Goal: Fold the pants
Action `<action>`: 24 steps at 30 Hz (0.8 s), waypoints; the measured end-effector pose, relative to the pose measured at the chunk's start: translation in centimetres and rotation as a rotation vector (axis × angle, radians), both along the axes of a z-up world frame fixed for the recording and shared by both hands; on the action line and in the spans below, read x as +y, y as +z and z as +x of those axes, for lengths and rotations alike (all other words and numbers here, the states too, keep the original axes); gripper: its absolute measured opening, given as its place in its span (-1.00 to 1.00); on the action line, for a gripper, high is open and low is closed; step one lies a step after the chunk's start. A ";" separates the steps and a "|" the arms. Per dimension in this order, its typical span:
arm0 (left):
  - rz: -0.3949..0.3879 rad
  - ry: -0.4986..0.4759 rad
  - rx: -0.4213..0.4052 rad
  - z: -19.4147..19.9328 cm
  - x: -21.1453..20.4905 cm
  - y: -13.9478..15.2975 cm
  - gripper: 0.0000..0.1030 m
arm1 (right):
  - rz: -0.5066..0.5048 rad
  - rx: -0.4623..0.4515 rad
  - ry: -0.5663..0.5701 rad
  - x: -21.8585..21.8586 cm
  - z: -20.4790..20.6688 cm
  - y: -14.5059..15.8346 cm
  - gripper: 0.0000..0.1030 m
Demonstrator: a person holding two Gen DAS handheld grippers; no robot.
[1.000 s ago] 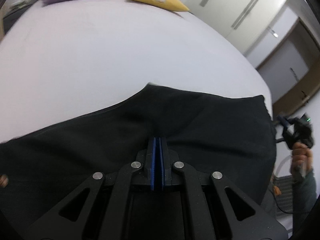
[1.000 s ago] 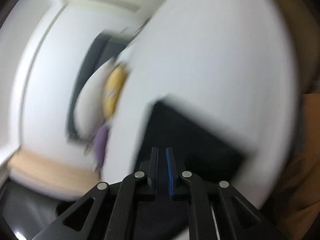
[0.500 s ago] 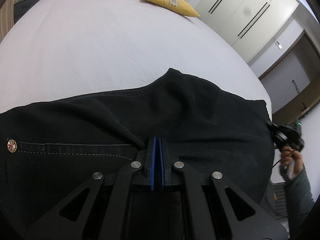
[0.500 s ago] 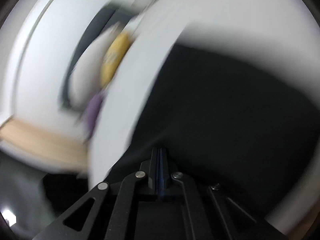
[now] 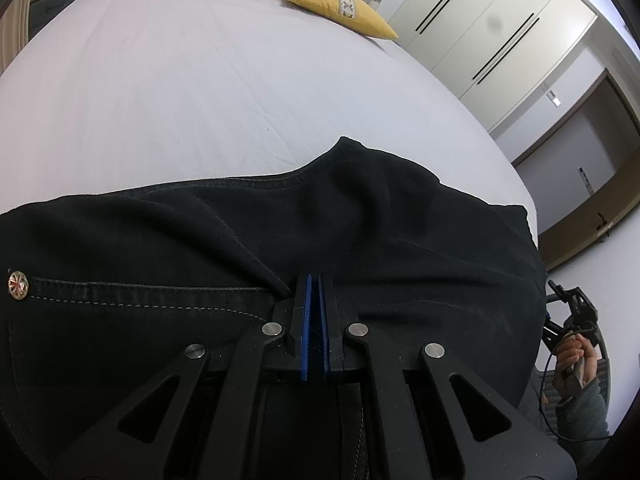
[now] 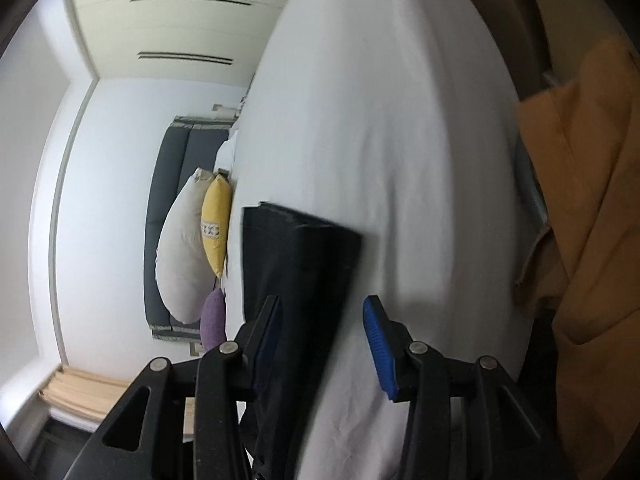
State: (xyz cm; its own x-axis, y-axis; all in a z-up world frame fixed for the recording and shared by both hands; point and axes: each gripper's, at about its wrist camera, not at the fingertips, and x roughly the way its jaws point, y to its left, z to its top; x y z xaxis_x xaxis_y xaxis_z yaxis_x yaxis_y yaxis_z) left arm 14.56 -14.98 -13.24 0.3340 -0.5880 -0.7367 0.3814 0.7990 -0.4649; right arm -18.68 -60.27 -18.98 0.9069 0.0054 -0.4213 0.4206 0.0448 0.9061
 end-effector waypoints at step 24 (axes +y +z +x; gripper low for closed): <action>-0.007 0.000 0.008 0.2 1.4 0.2 -0.93 | 0.119 -0.314 0.032 -1.9 1.3 -1.5 -0.10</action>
State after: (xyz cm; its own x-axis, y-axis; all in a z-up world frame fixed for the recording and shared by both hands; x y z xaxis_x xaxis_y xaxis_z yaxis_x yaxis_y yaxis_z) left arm 14.80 -13.62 -13.01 0.3281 -0.5935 -0.7349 0.3779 0.7955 -0.4737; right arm -17.36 -62.20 -20.46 0.9909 0.0685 -0.1162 0.1204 -0.0604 0.9909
